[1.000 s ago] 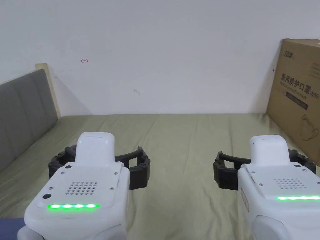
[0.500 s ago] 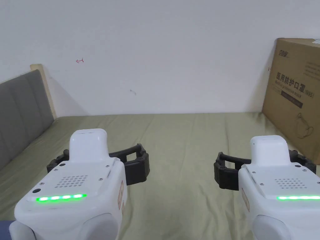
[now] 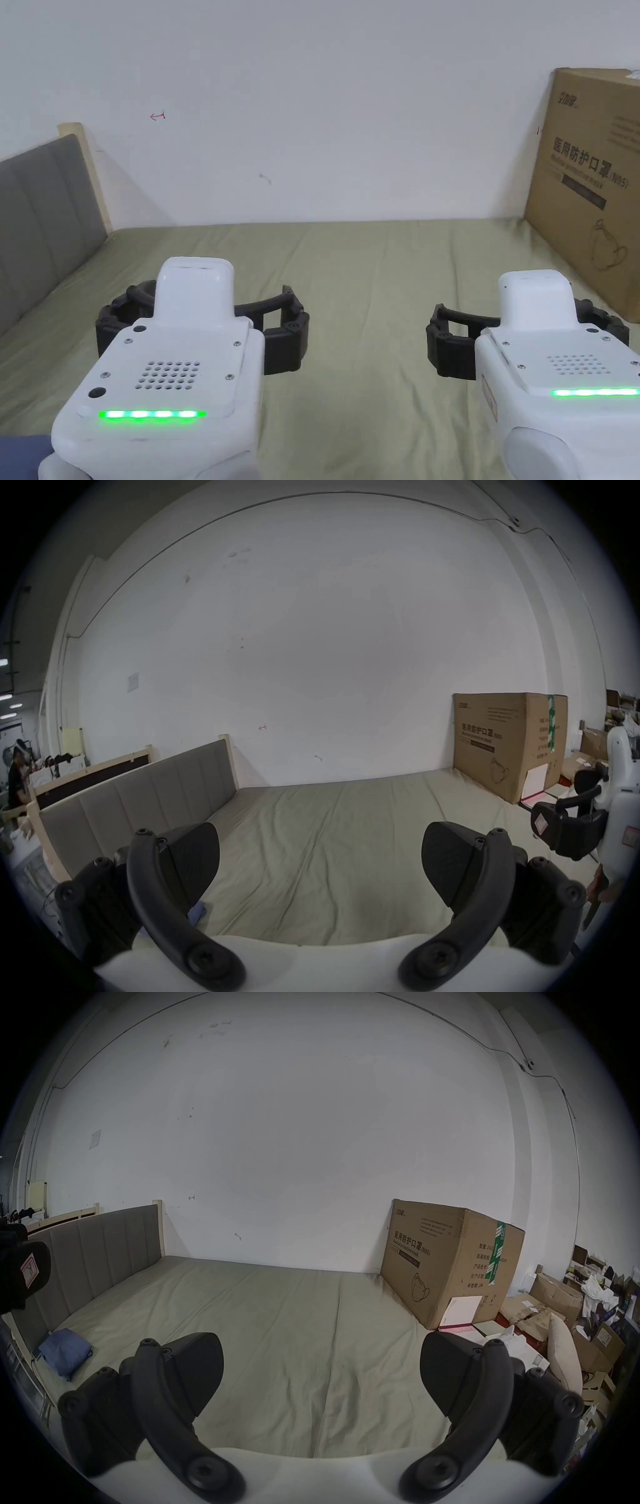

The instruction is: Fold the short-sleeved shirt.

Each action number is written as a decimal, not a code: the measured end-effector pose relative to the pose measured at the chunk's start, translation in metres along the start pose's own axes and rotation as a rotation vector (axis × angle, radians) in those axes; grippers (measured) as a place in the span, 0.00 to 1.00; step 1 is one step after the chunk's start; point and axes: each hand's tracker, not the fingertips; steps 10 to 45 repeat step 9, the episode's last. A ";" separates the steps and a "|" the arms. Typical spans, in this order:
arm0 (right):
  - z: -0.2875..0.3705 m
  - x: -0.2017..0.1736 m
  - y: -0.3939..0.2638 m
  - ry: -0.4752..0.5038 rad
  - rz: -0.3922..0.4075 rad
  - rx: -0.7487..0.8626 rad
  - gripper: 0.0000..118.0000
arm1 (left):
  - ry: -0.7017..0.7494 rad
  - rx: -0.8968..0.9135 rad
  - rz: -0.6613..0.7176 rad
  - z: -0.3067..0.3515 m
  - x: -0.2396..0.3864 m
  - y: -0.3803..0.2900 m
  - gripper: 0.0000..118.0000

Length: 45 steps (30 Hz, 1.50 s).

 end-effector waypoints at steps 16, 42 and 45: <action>-0.001 0.002 0.000 -0.002 -0.015 -0.006 0.97 | 0.067 0.033 0.038 0.003 0.005 -0.006 1.00; -0.001 0.002 0.000 -0.002 -0.015 -0.006 0.97 | 0.067 0.033 0.038 0.003 0.005 -0.006 1.00; -0.001 0.002 0.000 -0.002 -0.015 -0.006 0.97 | 0.067 0.033 0.038 0.003 0.005 -0.006 1.00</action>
